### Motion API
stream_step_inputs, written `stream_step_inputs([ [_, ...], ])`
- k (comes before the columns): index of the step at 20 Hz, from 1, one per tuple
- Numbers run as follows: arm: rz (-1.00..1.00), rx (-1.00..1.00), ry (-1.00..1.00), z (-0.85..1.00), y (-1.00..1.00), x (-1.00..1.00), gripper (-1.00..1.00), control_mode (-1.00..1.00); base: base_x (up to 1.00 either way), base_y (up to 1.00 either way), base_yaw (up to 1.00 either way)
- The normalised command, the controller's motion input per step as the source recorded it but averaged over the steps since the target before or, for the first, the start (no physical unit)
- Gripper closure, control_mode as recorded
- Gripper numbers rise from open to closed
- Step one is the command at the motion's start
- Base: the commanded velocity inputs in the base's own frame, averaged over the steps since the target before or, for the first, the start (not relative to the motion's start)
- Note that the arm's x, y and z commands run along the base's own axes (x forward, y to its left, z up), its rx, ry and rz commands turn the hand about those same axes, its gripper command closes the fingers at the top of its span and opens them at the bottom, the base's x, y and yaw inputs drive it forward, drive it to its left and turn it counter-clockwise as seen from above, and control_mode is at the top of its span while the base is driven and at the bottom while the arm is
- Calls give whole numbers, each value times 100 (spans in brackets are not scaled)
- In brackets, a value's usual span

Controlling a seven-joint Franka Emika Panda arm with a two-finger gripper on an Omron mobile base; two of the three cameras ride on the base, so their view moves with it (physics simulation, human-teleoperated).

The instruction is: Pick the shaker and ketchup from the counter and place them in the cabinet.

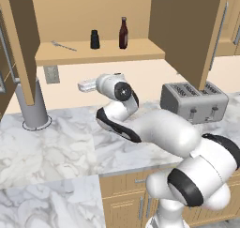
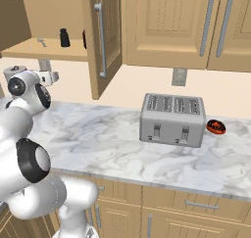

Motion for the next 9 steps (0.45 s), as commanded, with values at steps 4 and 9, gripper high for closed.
stream_step_inputs([
  [4, -1, 31, 40, -96, 0, 0, -100, -100, 0, 0, 0],
  [9, 0, 32, 45, -100, 0, 0, -100, -100, 0, 0, 0],
])
